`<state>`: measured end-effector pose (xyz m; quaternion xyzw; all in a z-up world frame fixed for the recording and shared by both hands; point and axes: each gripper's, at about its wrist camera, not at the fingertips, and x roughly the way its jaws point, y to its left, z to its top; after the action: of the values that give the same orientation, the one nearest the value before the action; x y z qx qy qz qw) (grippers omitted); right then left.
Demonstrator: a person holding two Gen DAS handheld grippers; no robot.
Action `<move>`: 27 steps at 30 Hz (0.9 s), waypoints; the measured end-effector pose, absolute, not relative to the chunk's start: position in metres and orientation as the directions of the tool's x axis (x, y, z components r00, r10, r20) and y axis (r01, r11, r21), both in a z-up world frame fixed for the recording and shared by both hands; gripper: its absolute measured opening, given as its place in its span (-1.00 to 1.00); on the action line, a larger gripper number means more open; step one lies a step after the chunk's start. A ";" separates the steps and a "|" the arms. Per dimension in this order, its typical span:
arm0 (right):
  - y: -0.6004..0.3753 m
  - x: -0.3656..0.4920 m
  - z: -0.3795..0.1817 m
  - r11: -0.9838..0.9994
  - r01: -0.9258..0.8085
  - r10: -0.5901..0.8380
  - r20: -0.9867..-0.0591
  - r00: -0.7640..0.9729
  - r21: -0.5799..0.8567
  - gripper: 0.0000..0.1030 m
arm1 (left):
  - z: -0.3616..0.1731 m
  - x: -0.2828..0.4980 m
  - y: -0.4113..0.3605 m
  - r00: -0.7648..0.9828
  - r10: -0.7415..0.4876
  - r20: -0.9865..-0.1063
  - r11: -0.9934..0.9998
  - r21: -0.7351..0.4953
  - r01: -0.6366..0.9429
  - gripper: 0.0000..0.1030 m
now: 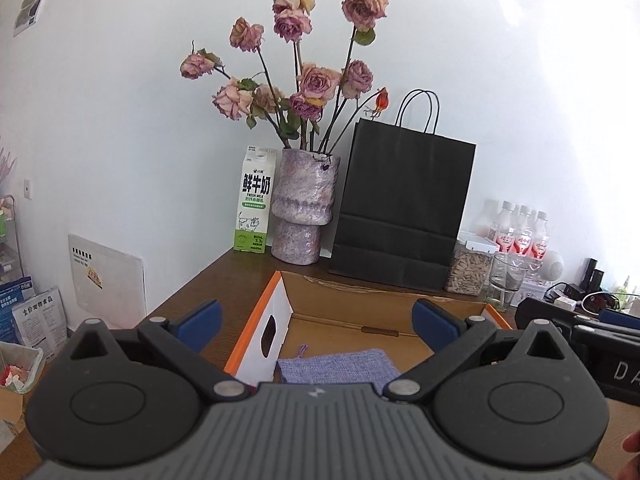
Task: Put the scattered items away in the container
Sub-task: 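Withdraw both grippers from the box back toward the remaining items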
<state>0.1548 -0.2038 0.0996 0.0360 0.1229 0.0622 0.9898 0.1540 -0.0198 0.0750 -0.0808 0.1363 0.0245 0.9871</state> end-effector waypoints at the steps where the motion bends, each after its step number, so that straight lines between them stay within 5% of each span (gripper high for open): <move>1: -0.204 0.149 0.101 0.990 -0.116 0.133 -0.236 0.962 0.085 1.00 | 0.076 0.148 -0.019 0.962 0.024 -0.271 0.987 -0.149 -0.067 1.00; 27: -0.220 0.052 0.066 0.989 -0.147 0.146 -0.327 0.934 0.020 1.00 | 0.047 0.054 0.009 0.937 0.021 -0.348 0.995 -0.088 -0.056 1.00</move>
<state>0.0524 -0.2198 0.0663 -0.0025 0.1659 0.0745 0.9833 0.0540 0.0089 0.0473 -0.0484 0.1761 0.0196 0.9830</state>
